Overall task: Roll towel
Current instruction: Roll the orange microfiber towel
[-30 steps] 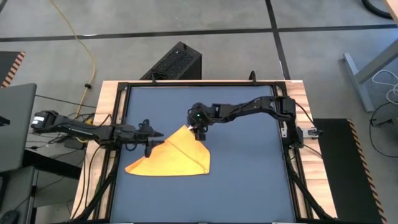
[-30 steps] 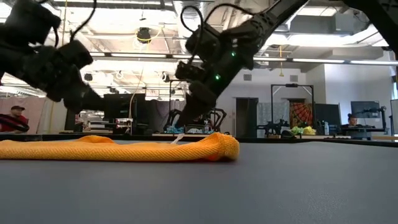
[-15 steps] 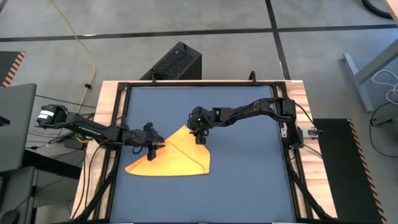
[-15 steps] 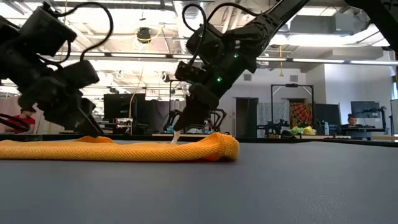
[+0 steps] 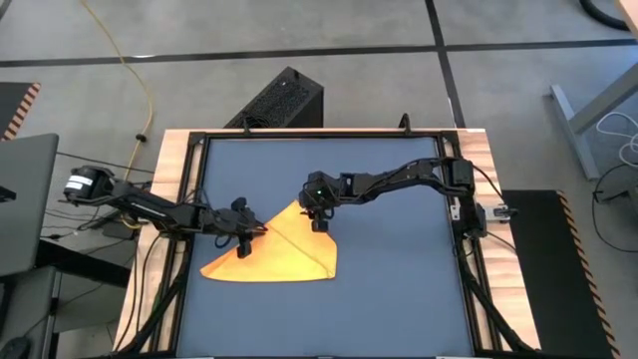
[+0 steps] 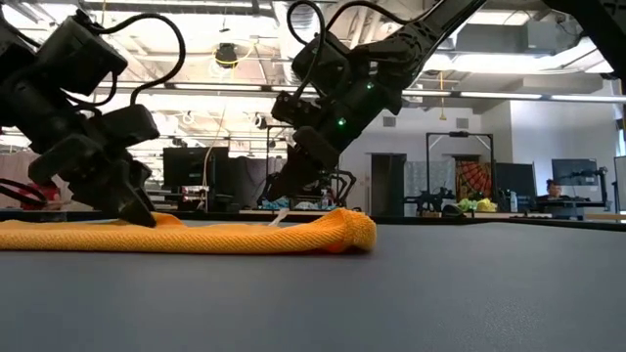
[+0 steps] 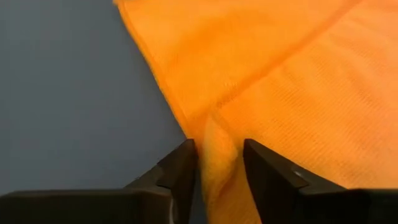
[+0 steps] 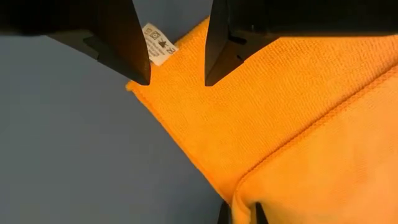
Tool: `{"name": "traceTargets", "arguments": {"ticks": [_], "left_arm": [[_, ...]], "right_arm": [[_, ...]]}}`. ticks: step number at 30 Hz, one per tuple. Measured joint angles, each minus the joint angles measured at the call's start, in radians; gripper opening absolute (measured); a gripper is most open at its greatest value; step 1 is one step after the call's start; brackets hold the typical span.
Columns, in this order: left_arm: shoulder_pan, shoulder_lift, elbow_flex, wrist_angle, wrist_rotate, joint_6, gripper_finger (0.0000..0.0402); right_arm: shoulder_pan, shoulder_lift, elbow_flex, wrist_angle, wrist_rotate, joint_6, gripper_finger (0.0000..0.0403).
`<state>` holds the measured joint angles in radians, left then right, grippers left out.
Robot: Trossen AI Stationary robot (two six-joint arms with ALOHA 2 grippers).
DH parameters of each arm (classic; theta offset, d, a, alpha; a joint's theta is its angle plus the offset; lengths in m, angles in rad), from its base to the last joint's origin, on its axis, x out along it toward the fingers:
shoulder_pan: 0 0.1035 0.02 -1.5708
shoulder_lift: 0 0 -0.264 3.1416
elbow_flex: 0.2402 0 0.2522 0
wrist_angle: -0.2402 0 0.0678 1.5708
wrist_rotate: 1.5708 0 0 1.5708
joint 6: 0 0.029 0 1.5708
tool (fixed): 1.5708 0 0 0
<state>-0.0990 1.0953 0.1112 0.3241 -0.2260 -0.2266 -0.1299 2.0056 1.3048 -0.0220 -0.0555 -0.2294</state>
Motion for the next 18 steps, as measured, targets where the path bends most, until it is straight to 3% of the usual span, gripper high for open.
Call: {"name": "traceTargets", "arguments": {"ticks": [11,18], "left_arm": [[0.000,-0.018,-0.001,0.053,0.058,0.005,0.0008],[-0.014,-0.018,0.000,0.105,0.128,-0.003,0.0001]], "right_arm": [[0.000,0.009,0.000,0.043,0.000,0.022,0.0177],[-0.028,0.031,0.000,0.109,0.000,0.019,0.0180]]}}
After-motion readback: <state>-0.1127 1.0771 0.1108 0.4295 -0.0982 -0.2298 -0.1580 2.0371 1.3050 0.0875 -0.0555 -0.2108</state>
